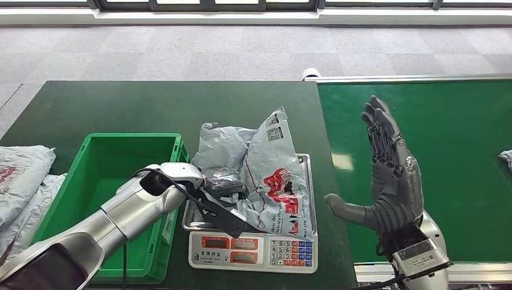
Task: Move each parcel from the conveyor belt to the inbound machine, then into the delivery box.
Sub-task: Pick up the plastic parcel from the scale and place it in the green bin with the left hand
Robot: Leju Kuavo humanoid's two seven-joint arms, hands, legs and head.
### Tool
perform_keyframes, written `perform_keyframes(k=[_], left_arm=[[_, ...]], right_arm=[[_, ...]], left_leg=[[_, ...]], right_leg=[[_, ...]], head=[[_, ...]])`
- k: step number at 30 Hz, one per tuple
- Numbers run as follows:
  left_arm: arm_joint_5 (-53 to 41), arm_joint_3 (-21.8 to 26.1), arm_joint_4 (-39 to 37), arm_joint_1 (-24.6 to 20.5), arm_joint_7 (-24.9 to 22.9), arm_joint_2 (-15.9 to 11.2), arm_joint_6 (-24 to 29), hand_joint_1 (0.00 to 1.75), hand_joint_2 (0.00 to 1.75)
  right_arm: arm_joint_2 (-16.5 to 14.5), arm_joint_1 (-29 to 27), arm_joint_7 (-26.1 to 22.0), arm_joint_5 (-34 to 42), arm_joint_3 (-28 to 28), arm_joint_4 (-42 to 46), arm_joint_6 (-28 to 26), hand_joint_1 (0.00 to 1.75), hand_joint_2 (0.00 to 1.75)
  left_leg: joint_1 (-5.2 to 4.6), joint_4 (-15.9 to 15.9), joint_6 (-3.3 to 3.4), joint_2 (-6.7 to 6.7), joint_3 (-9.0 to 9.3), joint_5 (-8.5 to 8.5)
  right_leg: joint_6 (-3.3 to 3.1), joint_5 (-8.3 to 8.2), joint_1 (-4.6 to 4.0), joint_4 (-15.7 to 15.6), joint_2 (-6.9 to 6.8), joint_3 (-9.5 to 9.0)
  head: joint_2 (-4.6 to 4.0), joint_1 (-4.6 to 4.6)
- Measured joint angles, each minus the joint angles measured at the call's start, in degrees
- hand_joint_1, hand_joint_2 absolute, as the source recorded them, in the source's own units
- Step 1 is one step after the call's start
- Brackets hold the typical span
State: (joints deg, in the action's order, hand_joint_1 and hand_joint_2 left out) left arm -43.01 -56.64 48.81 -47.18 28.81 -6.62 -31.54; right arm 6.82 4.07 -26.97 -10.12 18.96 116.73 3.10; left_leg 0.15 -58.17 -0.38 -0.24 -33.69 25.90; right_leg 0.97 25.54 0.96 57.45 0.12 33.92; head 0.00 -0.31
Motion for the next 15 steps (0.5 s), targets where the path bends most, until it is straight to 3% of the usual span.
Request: perform_keyframes(k=[15], left_arm=[[1.9,-0.7,-0.3,0.8,-1.5,-1.7,3.9,1.75,1.75]], right_arm=[[0.5,-0.2,-1.2,0.4,0.1,-0.4,-0.1,0.00,1.75]], left_leg=[[0.00,0.0,0.00,0.00,0.01,0.00]], right_leg=[[0.00,0.00,0.00,0.0,0.00,-0.02]], head=[[0.00,0.00]])
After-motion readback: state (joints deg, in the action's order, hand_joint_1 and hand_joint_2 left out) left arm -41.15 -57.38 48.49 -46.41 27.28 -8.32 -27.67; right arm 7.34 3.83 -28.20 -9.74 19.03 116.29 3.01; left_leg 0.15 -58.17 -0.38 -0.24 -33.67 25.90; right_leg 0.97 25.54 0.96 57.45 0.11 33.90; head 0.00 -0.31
